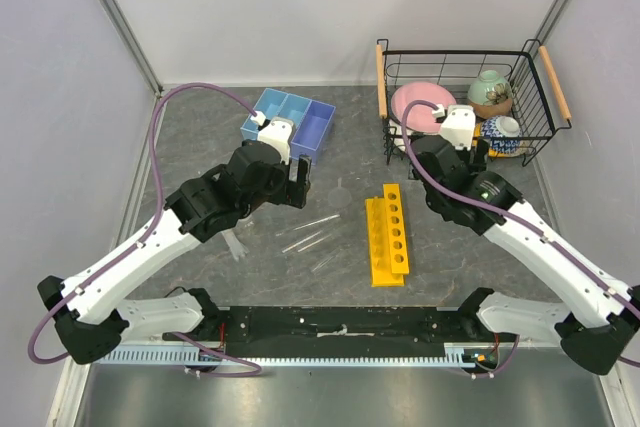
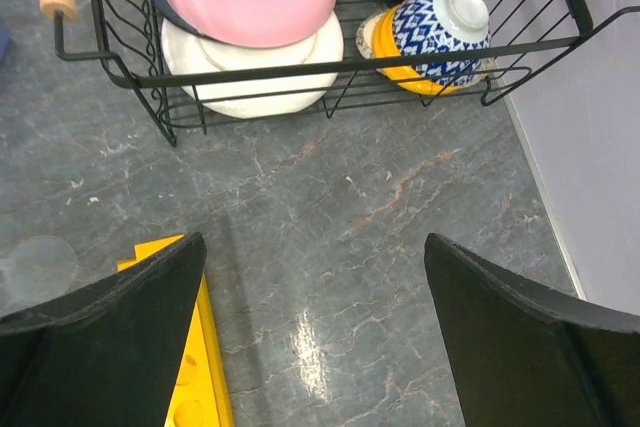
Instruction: Organize the chemistry lab equipment
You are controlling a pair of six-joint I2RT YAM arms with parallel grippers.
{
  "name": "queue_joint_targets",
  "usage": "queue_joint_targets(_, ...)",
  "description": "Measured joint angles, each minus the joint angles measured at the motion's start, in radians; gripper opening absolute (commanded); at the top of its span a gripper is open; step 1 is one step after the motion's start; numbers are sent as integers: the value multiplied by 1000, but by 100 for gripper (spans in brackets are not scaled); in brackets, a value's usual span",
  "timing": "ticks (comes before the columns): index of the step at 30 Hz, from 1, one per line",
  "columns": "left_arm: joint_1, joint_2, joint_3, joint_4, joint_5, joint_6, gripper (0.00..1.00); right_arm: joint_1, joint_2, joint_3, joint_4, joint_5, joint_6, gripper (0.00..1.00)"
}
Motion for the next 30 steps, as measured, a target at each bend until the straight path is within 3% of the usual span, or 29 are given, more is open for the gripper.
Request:
queue_joint_targets(8,0,-5,0,-23,23,0,93,0,-16,37,-18,-16,-8,98)
queue_joint_targets(17,-10,-12,-22,-64,180,29,92,0,-34,39,-60,-111,-43,98)
queue_joint_targets(27,-192,8,-74,-22,300,93,90,0,-82,18,-79,-283,-51,98)
queue_joint_targets(30,-217,50,-153,16,283,93,84,0,-95,-8,-85,-334,-49,98)
